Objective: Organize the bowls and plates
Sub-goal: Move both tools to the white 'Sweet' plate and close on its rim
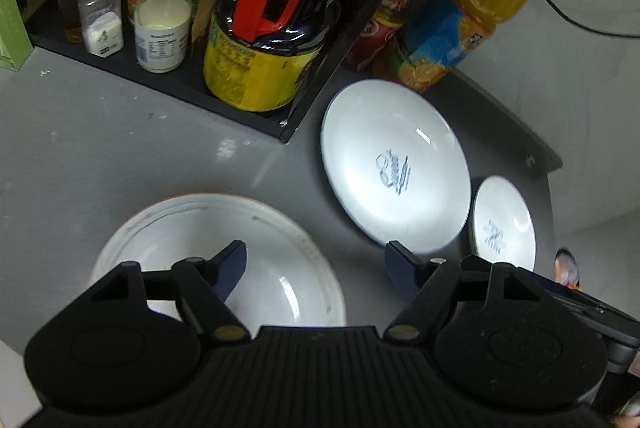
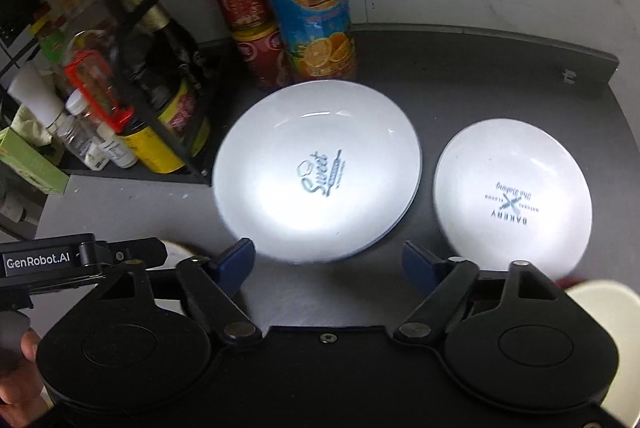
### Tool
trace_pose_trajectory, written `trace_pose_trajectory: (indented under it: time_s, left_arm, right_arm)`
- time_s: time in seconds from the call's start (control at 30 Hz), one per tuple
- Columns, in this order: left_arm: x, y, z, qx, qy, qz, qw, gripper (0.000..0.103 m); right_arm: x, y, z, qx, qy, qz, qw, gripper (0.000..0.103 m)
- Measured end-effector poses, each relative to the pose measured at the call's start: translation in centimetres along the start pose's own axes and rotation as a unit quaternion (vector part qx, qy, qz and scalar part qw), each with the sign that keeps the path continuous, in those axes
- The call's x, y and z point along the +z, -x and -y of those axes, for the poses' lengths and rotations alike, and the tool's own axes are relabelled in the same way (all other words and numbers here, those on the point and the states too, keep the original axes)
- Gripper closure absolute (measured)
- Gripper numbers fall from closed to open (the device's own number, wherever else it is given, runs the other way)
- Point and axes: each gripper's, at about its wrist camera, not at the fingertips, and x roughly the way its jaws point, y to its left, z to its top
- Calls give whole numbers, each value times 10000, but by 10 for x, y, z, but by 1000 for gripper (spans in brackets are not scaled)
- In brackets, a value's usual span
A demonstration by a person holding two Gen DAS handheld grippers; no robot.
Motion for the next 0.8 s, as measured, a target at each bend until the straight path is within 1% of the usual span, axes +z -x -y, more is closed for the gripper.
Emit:
trace_pose_trajectory:
  time_s: [0.13,0.2,0.27,0.4,0.47,0.53,0.6,0.8]
  left_arm:
    - [8,-16,5,-16,288,20,9996,38]
    - [11,-25,6,0,443,37,9990,42]
    - [15,-33,6,-2,625,67,9980,46]
    - [21,-48,7,60,925,163,9956,50]
    - [23,-55,8,80,1040,179,9944,55]
    - [26,-63,9,83,1180,203,9928,59]
    - [28,-71,9,106,1288,231,9913,62]
    - [32,-93,12,173,1473,252,9886,69]
  right_arm:
    - [17,-13,11,65,49,-103,9999,31]
    - [25,-22,17,58,95,-191,9998,37]
    - [33,-29,22,83,126,-247,9996,41]
    - [44,-42,32,87,112,-336,9993,46]
    - [50,-48,37,130,106,-363,9992,47]
    - [56,-55,42,150,120,-391,9991,48]
    - [62,-62,46,133,122,-435,9989,53]
    - [76,-85,62,172,58,-479,9987,58]
